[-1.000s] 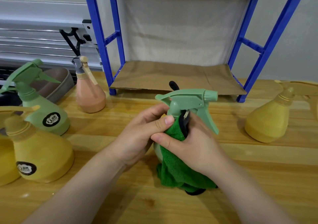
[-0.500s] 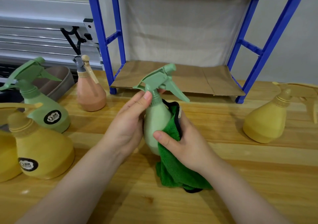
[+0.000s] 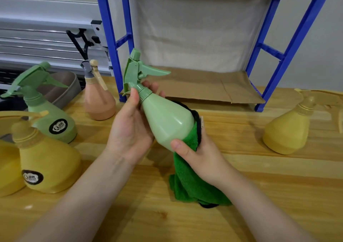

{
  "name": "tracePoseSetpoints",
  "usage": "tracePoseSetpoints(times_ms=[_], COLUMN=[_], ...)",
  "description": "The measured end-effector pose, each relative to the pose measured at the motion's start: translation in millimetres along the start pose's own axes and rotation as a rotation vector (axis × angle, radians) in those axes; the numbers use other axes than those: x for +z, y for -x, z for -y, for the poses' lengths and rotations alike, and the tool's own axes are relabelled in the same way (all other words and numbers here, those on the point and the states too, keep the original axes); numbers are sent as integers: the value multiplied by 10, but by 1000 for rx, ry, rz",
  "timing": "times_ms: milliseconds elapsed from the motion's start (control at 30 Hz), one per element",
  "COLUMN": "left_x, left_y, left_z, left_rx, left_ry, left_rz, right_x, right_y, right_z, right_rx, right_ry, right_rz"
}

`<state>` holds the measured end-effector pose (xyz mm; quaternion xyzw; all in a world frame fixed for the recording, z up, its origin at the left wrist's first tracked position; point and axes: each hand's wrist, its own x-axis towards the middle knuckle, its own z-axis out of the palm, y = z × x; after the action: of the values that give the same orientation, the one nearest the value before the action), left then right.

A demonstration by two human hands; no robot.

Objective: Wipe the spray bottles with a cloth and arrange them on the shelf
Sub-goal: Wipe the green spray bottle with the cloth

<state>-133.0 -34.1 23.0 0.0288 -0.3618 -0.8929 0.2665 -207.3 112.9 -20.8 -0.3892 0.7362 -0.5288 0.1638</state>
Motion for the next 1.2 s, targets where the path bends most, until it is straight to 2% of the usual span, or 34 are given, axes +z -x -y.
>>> tracePoseSetpoints(times_ms=[133,367,533,633,700,833,1000,1200], left_x=[21,-5,-25,-40,-47,-21,-58,-49], left_y=[19,26,20,20,29,79,158,177], left_z=[29,2,17,46,84,136,258,297], left_rx=[80,158,155,83,27,-17,-47,146], left_ry=[-56,-104,-109,-158,-220,-319,-591,-809], left_rz=[88,159,176,144,140,237,365,506], right_x=[-25,-41,-42,-55,-47,-35,-52,-88], right_y=[-11,1,24,24,38,58,81,66], right_z=[-37,24,66,84,110,141,219,306], right_rx=[30,-55,-136,-171,-172,-170,-191,-298], right_ry=[-108,-27,-34,90,156,145,210,139], right_rz=[11,-9,-59,-40,-32,-9,25,-1])
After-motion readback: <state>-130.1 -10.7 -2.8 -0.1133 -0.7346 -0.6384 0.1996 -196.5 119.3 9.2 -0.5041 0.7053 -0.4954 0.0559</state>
